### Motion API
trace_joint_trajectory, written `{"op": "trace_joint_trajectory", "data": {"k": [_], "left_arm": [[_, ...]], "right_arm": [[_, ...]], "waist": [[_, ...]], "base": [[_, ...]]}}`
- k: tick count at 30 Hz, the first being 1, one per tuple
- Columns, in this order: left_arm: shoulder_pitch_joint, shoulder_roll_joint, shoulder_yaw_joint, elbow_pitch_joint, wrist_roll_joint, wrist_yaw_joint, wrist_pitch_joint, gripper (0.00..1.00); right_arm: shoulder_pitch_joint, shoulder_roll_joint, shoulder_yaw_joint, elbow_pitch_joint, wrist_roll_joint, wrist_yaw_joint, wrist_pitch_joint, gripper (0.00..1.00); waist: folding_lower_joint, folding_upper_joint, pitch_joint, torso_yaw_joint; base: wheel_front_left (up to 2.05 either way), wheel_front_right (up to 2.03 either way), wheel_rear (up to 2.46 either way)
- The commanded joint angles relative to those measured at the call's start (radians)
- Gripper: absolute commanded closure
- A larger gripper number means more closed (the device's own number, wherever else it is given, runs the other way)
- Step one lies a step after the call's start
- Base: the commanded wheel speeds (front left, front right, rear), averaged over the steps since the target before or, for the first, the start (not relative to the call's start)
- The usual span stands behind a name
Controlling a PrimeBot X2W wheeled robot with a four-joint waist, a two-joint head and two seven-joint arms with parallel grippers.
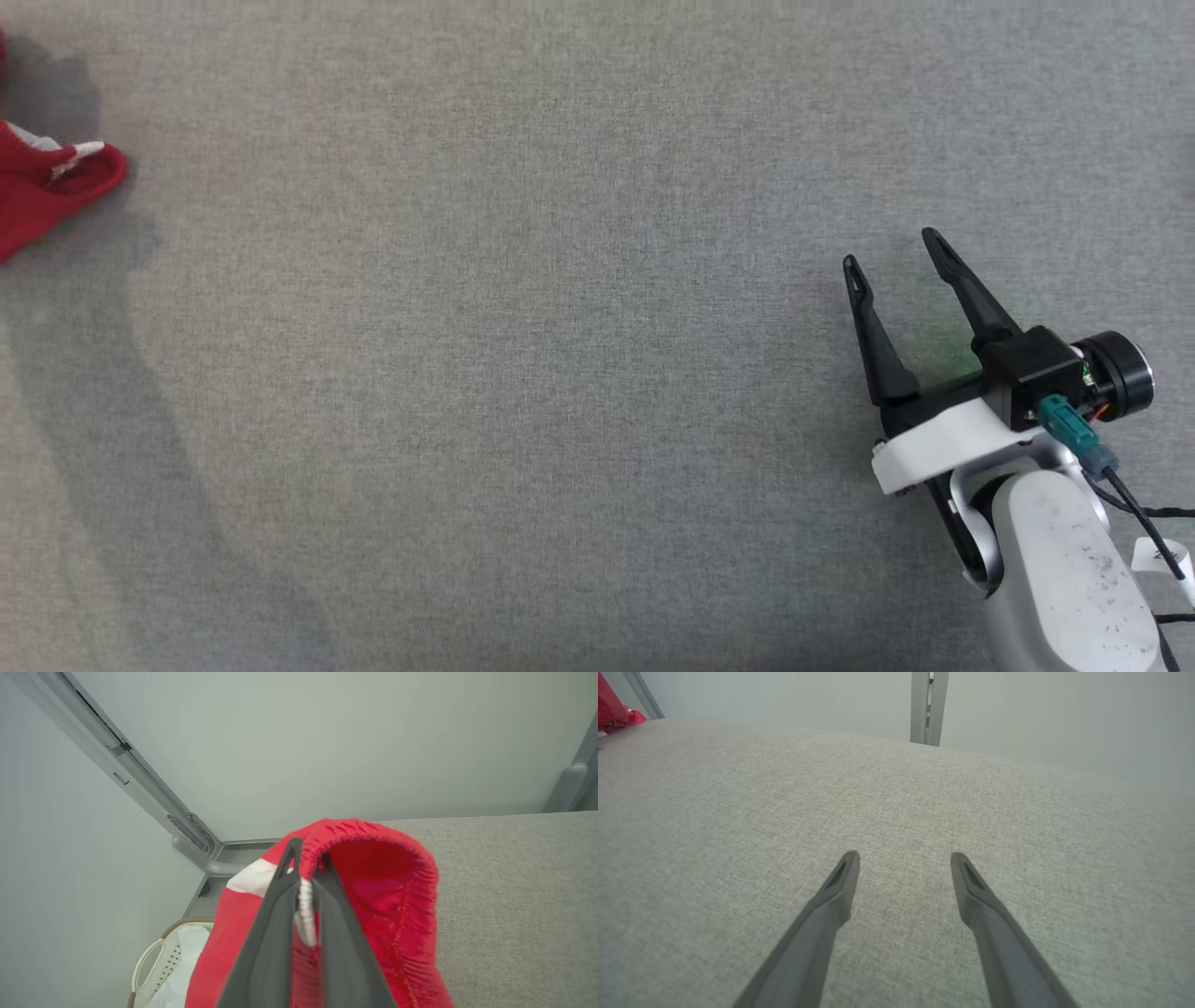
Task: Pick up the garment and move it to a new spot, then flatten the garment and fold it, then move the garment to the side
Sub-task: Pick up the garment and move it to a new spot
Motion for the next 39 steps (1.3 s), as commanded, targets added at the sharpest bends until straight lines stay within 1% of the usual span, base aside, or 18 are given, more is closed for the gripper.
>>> {"op": "trace_joint_trajectory", "data": {"k": [1,4,7,13,17,21,25,28,32,35,39], "left_arm": [[-0.017,0.005,-0.018,-0.016,0.012,-0.005,-0.006,1.00],[-0.009,-0.021,-0.081,-0.069,0.030,-0.007,-0.011,1.00],[0.016,-0.028,-0.143,-0.133,0.024,-0.006,-0.002,1.00],[0.045,-0.050,-0.297,-0.311,-0.007,-0.006,0.040,1.00],[0.027,-0.082,-0.381,-0.452,-0.035,-0.006,0.065,1.00],[-0.006,-0.127,-0.398,-0.569,-0.101,-0.005,0.086,1.00],[0.001,-0.180,-0.366,-0.624,-0.180,-0.005,0.095,1.00],[0.050,-0.203,-0.354,-0.631,-0.224,0.001,0.082,1.00],[0.169,-0.228,-0.358,-0.600,-0.269,0.003,0.039,1.00],[0.293,-0.246,-0.371,-0.545,-0.296,0.001,0.000,1.00],[0.423,-0.255,-0.386,-0.442,-0.307,-0.001,-0.035,1.00]], "right_arm": [[0.005,-0.004,0.000,0.016,0.014,-0.002,-0.013,0.00],[0.021,-0.004,0.000,0.060,0.046,-0.002,-0.034,0.00],[0.034,-0.004,0.004,0.099,0.072,-0.002,-0.049,0.00],[0.072,-0.004,-0.002,0.181,0.132,-0.002,-0.073,0.00],[0.098,-0.004,-0.014,0.217,0.167,-0.002,-0.078,0.00],[0.111,-0.004,-0.035,0.210,0.182,-0.002,-0.079,0.00],[0.127,-0.004,-0.048,0.195,0.188,-0.002,-0.080,0.00],[0.133,-0.004,-0.060,0.187,0.192,-0.002,-0.080,0.00],[0.141,-0.004,-0.075,0.180,0.195,-0.002,-0.080,0.00],[0.139,-0.004,-0.086,0.173,0.194,-0.002,-0.080,0.00],[0.123,-0.004,-0.089,0.164,0.196,-0.002,-0.080,0.00]], "waist": [[-0.0001,-0.0001,-0.075,-0.025],[-0.0001,-0.0001,-0.146,-0.042],[-0.0001,-0.0001,-0.207,-0.061],[-0.0001,-0.0001,-0.346,-0.109],[-0.0001,-0.0001,-0.415,-0.137],[-0.0001,-0.0001,-0.446,-0.159],[-0.0001,-0.0001,-0.450,-0.178],[-0.0001,-0.0001,-0.441,-0.191],[-0.0001,-0.0001,-0.419,-0.206],[-0.0001,-0.0001,-0.394,-0.213],[-0.0001,-0.0001,-0.358,-0.224]], "base": [[0.00,0.00,0.00],[0.00,0.00,0.00],[0.00,0.00,0.00],[0.00,0.00,0.00],[0.00,0.00,0.00],[0.00,0.00,0.00],[0.00,0.00,0.00],[0.00,0.00,0.00],[0.00,0.00,0.00],[0.00,0.00,0.00],[0.00,0.00,0.00]]}}
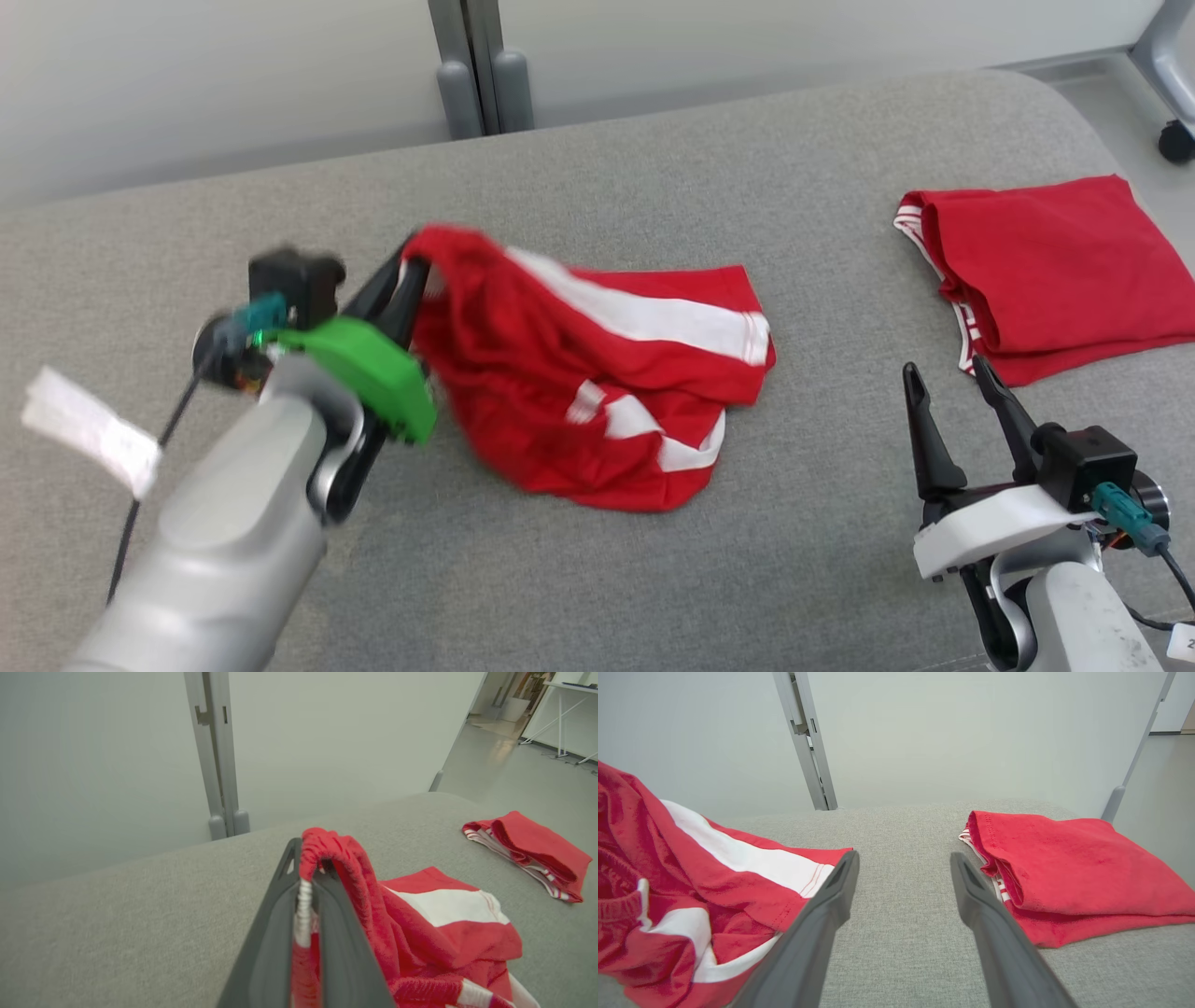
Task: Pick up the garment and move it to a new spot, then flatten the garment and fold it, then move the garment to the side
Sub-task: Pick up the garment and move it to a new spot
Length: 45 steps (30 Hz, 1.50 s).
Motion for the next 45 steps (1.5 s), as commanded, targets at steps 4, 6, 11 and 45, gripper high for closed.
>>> {"op": "trace_joint_trajectory", "data": {"k": [4,6,11,45], "left_arm": [[0.077,0.008,0.017,0.104,0.012,0.003,-0.021,1.00],[0.094,0.010,0.043,0.139,0.012,0.008,-0.025,1.00],[0.117,0.015,0.132,0.148,0.056,0.023,-0.024,1.00],[0.664,-0.210,0.607,-0.302,0.380,0.021,-0.024,0.00]], "right_arm": [[-0.018,-0.004,-0.003,-0.010,0.004,-0.002,-0.004,0.00],[-0.025,-0.004,-0.004,-0.012,0.001,-0.002,-0.004,0.00],[-0.035,-0.003,-0.007,-0.011,-0.008,-0.002,-0.004,0.00],[0.093,-0.004,0.009,0.016,0.005,-0.002,-0.004,0.00]], "waist": [[0.0000,0.0000,0.054,-0.015],[0.0000,0.0000,0.065,-0.014],[0.0000,0.0000,0.086,-0.003],[0.0000,0.0000,-0.123,0.122]], "base": [[0.00,0.00,0.00],[0.00,0.00,0.00],[0.00,0.00,0.00],[0.00,0.00,0.00]]}}
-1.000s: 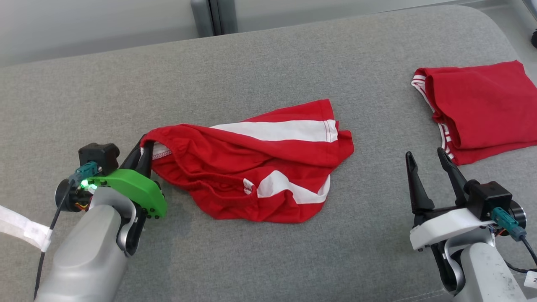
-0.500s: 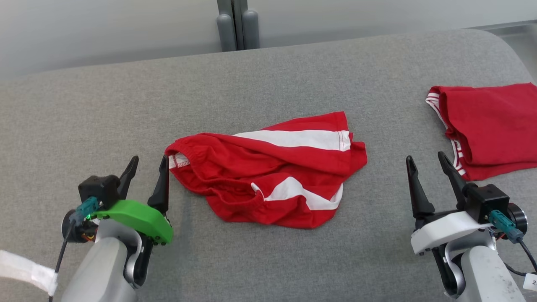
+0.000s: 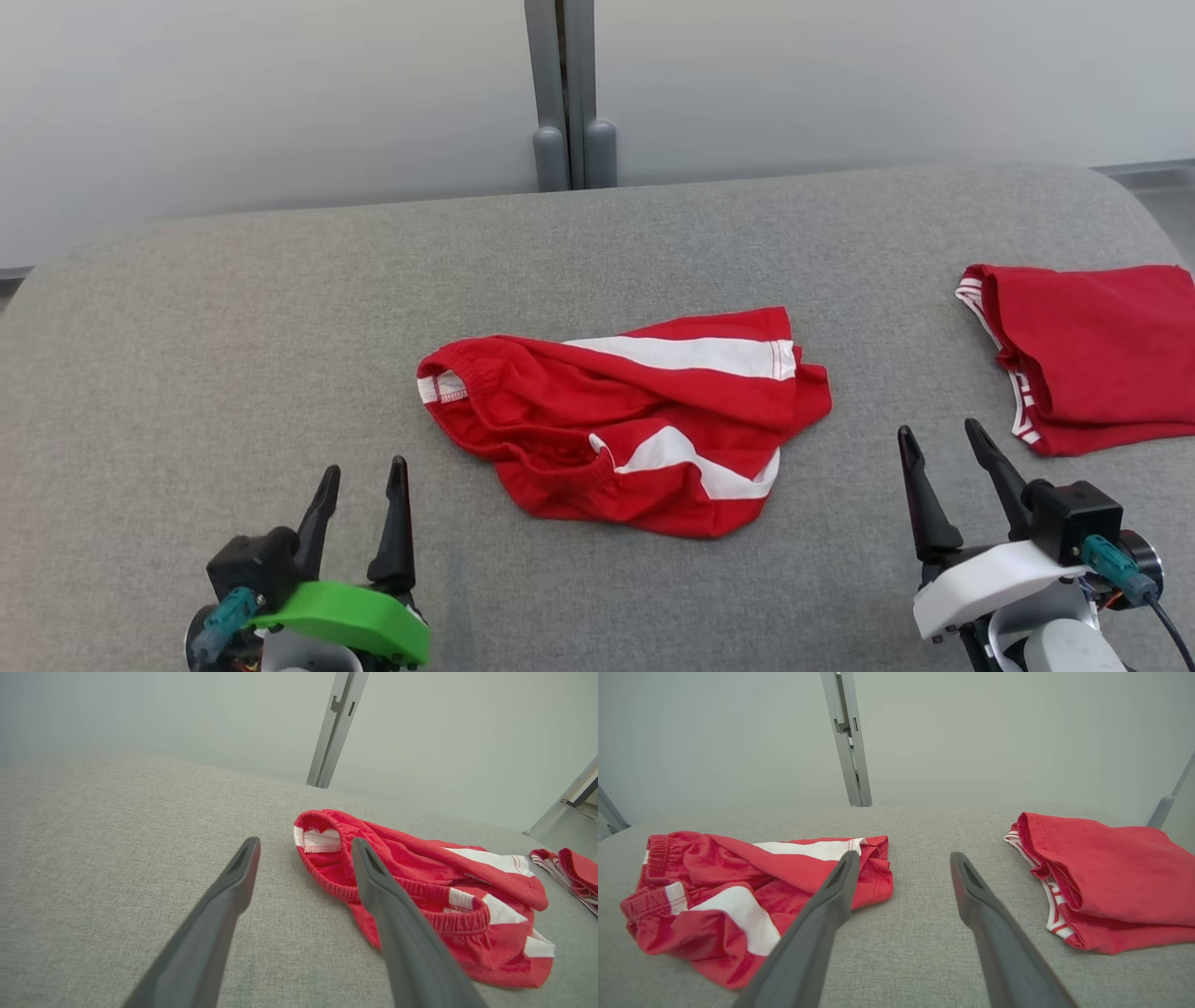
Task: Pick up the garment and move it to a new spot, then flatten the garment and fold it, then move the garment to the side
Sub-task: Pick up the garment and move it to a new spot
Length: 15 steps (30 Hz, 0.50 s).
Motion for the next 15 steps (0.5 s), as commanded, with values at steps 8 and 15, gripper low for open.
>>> {"op": "trace_joint_trajectory", "data": {"k": [8,15], "left_arm": [[0.111,-0.025,0.022,-0.084,0.059,0.025,-0.003,0.00],[0.145,-0.030,0.026,-0.104,0.079,0.031,-0.003,0.00]], "right_arm": [[0.051,-0.004,0.018,0.002,0.040,-0.002,-0.004,0.00],[0.048,-0.004,0.026,0.008,0.046,-0.002,-0.004,0.00]], "waist": [[0.0000,0.0000,-0.036,-0.002],[0.0000,0.0000,-0.034,-0.004]], "base": [[0.00,0.00,0.00],[0.00,0.00,0.00]]}}
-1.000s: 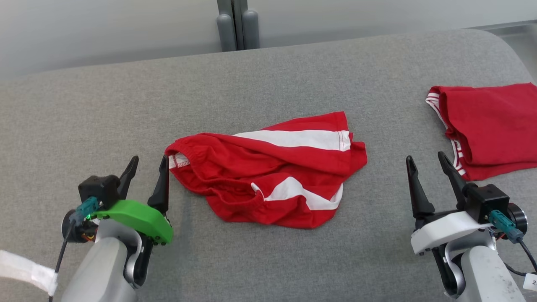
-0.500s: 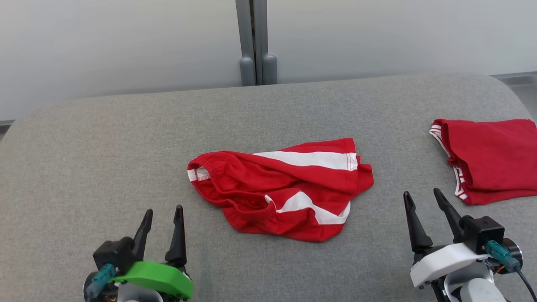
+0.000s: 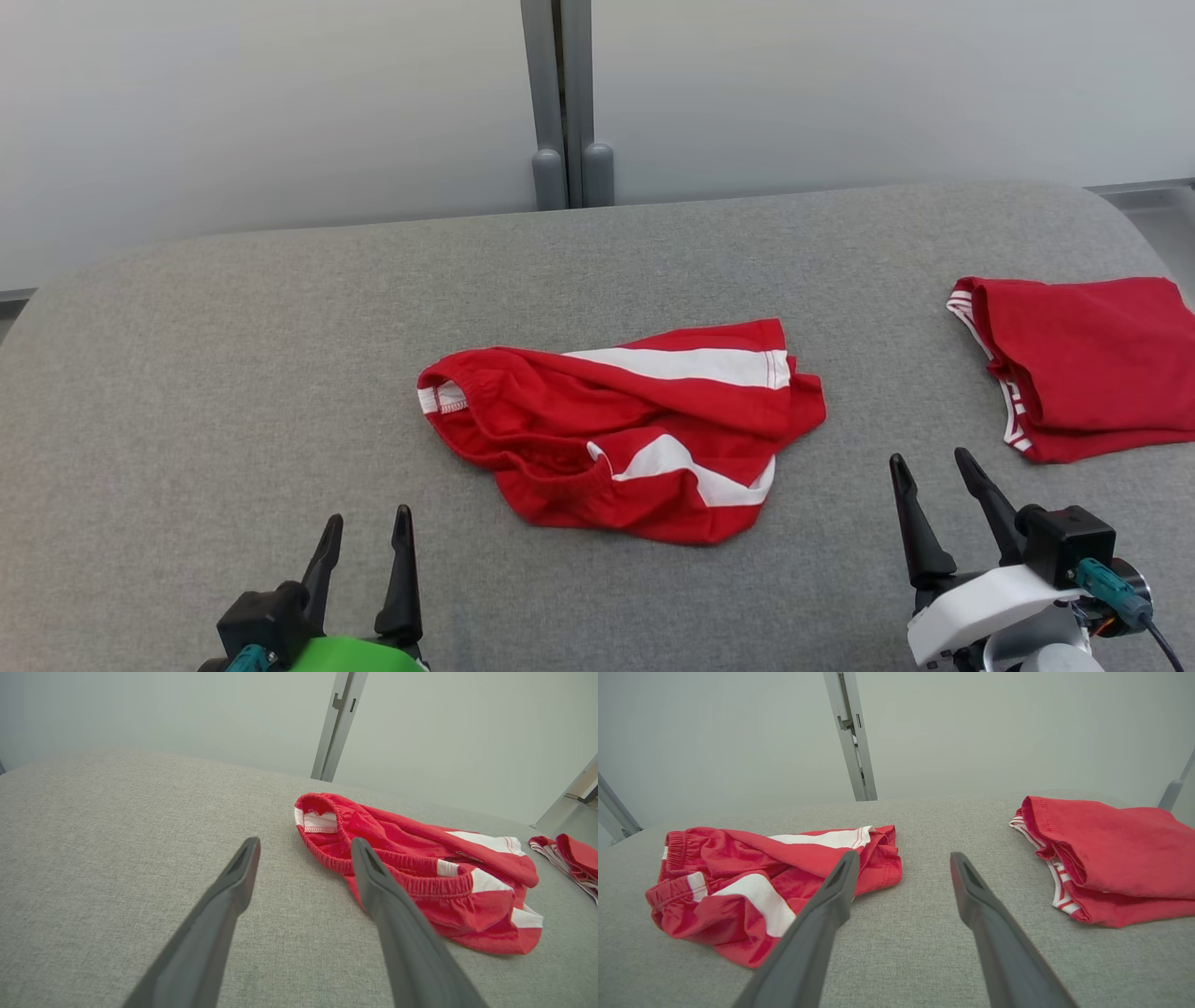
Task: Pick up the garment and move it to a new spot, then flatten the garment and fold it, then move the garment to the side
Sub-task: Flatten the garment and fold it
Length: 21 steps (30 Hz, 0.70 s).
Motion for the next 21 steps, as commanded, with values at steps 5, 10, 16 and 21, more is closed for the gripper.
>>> {"op": "trace_joint_trajectory", "data": {"k": [5,10,16,21], "left_arm": [[0.003,-0.002,0.006,-0.003,0.010,-0.003,-0.003,0.00],[-0.002,-0.003,0.010,0.002,0.011,-0.008,-0.003,0.00],[-0.006,-0.003,0.014,0.002,0.019,-0.011,-0.003,0.00],[-0.021,-0.004,0.007,0.003,0.028,-0.015,-0.003,0.00]], "right_arm": [[0.000,-0.004,0.001,0.005,0.001,-0.002,-0.004,0.00],[-0.005,-0.004,0.005,0.008,0.006,-0.002,-0.004,0.00],[-0.008,-0.004,0.006,0.010,0.007,-0.002,-0.004,0.00],[-0.009,-0.004,0.006,0.009,0.003,-0.002,-0.004,0.00]], "waist": [[0.0000,0.0000,0.002,0.006],[0.0000,0.0000,0.003,0.007],[0.0000,0.0000,0.005,0.006],[0.0000,0.0000,0.010,0.002]], "base": [[0.00,0.00,0.00],[0.00,0.00,0.00],[0.00,0.00,0.00],[0.00,0.00,0.00]]}}
